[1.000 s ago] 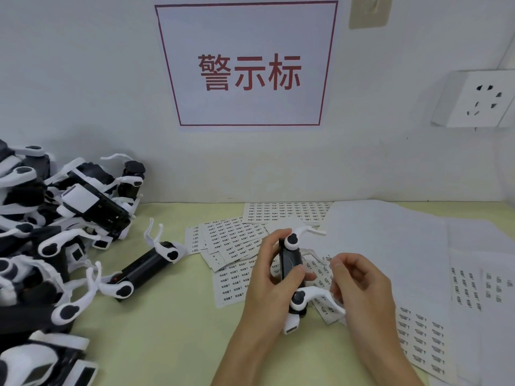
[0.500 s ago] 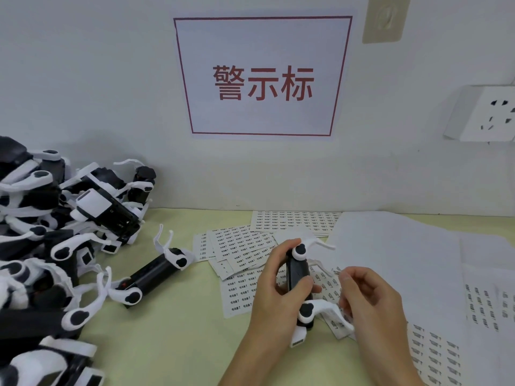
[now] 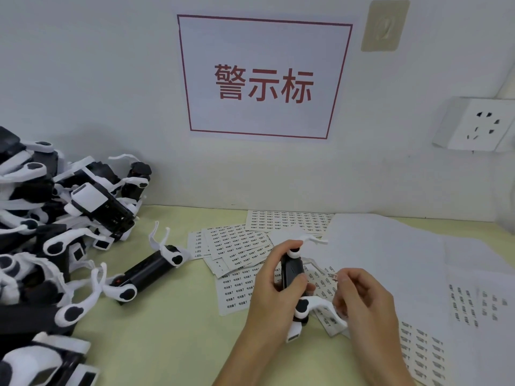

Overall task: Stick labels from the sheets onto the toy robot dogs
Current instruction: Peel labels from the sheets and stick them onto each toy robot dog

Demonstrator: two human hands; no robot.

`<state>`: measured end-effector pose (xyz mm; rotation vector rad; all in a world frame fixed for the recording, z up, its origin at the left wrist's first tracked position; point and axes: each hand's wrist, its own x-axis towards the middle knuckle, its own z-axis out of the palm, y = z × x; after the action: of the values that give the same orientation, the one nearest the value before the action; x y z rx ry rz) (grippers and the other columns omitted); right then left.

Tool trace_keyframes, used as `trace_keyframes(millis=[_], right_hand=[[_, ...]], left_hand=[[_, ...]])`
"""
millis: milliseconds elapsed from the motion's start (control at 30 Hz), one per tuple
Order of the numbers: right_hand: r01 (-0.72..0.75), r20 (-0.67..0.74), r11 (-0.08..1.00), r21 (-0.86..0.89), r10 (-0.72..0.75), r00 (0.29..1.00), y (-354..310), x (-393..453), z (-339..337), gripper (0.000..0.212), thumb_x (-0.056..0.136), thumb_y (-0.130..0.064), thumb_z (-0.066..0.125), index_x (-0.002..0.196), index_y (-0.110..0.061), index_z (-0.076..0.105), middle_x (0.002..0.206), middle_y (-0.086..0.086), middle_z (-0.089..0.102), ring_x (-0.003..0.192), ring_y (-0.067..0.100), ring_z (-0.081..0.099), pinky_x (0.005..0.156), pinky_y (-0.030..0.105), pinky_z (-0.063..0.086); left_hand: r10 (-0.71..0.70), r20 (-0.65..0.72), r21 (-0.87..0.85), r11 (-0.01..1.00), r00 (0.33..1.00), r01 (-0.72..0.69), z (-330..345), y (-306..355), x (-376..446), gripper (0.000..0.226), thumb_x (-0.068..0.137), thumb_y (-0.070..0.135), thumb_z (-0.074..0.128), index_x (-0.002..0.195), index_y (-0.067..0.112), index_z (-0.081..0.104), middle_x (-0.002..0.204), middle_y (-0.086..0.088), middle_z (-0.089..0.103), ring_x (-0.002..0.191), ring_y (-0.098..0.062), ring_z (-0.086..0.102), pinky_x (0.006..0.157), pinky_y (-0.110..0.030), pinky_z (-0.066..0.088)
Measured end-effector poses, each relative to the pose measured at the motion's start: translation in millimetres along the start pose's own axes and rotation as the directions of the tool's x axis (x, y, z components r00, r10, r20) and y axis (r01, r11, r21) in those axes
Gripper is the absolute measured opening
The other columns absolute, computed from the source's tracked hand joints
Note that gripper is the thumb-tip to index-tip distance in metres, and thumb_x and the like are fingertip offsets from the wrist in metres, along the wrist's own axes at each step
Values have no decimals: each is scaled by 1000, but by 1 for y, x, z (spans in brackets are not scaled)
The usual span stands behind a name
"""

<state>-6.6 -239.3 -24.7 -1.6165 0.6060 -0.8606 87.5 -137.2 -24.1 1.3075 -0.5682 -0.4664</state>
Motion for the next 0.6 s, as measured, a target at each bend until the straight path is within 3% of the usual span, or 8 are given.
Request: trace_keyframes(millis=[100,267,433,600], right_hand=[[93,-4,994,-58,-93,996,-4,-4,0,27,97,-13,56,76,-29,63,58,-2,56,54,8,50,53,14,41],[203,-7,961,-186,-208,978,-14,-3,1,30,96,-8,55,77,-29,64,66,-9,62,60,7,53,55,11,40],[192,198,942,-276,-139,970,-35,9,3,24,93,-12,60,77,-28,68,76,-14,67,68,3,59,58,10,43],[227,304,915,-332,-124,944,-59,35,6,15,88,-21,65,76,-28,68,81,-14,67,79,2,61,65,13,45]], left_hand=[[62,0,29,998,998,-62,-1,5,1,52,87,7,58,127,39,59,114,5,61,87,-27,73,82,-41,61],[87,-34,45,995,996,-86,-11,8,6,53,91,-4,57,122,38,62,122,-7,58,87,-28,71,82,-38,60],[65,-46,92,994,997,-60,-19,6,9,54,88,-1,57,123,39,61,121,-4,59,94,-31,67,86,-49,58],[48,-37,83,996,998,-45,-20,5,11,54,89,-4,56,122,39,62,123,-3,59,88,-29,69,80,-38,60]])
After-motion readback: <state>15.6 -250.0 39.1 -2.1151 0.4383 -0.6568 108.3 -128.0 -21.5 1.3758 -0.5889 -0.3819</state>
